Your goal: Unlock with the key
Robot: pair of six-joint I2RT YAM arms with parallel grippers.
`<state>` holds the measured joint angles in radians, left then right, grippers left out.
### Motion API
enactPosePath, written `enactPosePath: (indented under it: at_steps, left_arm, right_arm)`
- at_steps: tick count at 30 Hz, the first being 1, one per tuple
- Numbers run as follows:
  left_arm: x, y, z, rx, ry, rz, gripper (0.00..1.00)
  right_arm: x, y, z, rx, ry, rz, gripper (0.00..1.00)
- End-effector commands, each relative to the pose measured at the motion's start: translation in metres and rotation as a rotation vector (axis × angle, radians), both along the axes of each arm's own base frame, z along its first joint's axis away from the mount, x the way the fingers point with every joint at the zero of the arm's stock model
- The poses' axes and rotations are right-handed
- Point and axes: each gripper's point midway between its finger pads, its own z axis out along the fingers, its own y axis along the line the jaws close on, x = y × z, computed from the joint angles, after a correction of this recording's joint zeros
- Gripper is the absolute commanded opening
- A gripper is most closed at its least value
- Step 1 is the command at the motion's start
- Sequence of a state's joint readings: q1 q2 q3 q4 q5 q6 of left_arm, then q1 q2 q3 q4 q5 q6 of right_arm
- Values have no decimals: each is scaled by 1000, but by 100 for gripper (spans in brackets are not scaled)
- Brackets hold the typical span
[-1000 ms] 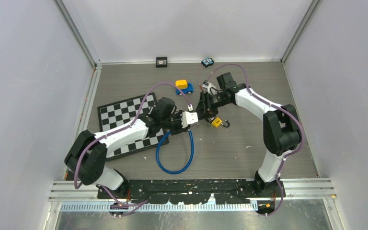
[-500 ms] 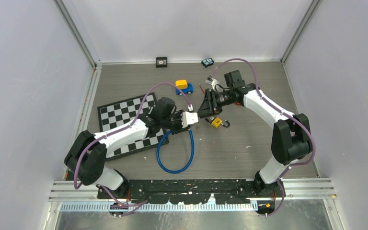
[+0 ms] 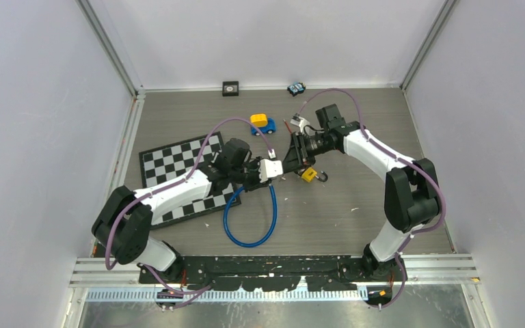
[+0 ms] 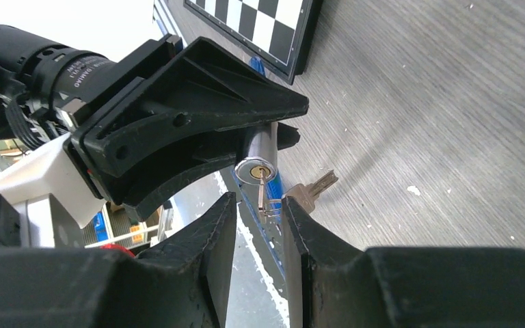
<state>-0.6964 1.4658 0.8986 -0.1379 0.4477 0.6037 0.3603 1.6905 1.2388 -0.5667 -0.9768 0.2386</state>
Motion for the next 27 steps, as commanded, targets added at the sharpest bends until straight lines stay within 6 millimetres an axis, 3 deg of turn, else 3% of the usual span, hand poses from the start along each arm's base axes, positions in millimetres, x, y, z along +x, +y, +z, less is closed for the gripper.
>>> enactPosePath:
  at_steps: [1, 8, 13, 22, 27]
  left_arm:
    - [13, -12, 36, -82, -105, -10, 0]
    - [16, -11, 35, -73, -112, 2, 0]
    - [18, -13, 32, -73, -102, 12, 0]
    - [25, -18, 34, -99, -78, 54, 0]
    - [12, -26, 33, -140, -35, -1, 0]
  right_arm:
    - [-7, 7, -1, 14, -5, 32, 34]
    - [-11, 10, -3, 16, 4, 37, 23]
    - [-6, 13, -3, 12, 35, 0, 1]
    - [-4, 20, -26, -57, 82, -31, 1]
    - [-6, 30, -32, -49, 97, -5, 1]
